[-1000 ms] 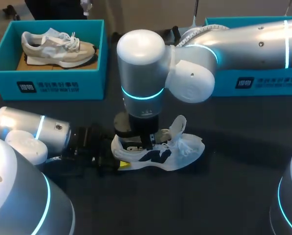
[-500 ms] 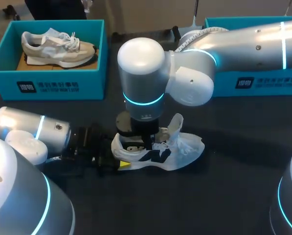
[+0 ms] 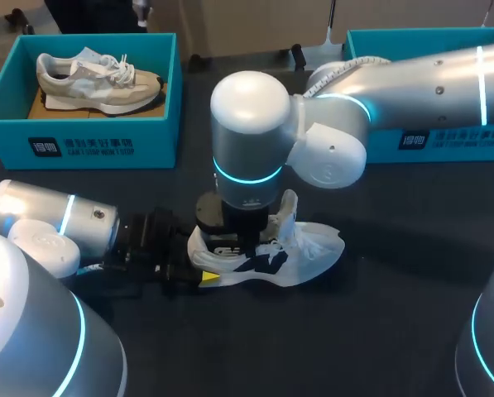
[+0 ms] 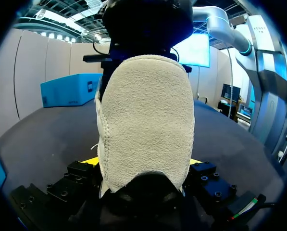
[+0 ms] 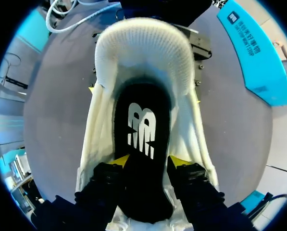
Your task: Take the shoe out of the shoebox, open the shoe tongue, remove and reinsert the insole, then place the shoe into the shoebox
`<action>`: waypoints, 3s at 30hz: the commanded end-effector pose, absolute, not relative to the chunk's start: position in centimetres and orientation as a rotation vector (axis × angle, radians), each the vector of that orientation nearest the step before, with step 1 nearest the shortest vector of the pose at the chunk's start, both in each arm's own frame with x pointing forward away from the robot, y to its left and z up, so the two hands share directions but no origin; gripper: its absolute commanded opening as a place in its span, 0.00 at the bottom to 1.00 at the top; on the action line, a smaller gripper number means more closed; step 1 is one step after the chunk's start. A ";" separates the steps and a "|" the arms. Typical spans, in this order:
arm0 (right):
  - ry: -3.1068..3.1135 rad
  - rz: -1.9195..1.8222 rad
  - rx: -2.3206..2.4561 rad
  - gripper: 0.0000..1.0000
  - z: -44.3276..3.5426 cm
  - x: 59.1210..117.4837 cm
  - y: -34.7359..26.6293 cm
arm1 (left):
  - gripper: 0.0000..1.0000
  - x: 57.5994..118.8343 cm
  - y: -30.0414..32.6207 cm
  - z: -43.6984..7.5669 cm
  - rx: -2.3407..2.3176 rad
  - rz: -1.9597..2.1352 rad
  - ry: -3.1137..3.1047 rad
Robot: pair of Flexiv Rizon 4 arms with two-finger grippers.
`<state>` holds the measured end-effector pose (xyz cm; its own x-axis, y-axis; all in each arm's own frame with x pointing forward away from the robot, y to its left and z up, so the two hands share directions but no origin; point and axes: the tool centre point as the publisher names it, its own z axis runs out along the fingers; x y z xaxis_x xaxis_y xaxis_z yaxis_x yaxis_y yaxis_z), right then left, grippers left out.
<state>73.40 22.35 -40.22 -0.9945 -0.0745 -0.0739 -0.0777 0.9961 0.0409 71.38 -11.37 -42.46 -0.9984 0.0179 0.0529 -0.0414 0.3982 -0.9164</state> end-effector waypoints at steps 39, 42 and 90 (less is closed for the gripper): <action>3.013 0.164 0.158 0.00 -33.8 72.6 18.6 | 0.00 71.2 -11.5 -42.4 0.019 1.695 -2.581; 3.014 0.188 0.127 0.00 -33.3 72.9 19.1 | 0.00 71.2 -11.5 -42.4 0.019 1.695 -2.581; 3.141 0.347 -0.257 0.37 -34.0 75.6 24.7 | 0.00 71.2 -11.5 -42.4 0.019 1.695 -2.581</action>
<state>75.29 24.39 -33.66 -0.9870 -0.1604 0.0021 -0.1560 0.9630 0.2197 71.25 -11.50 -42.38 -0.9984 0.0200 0.0524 -0.0402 0.3965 -0.9172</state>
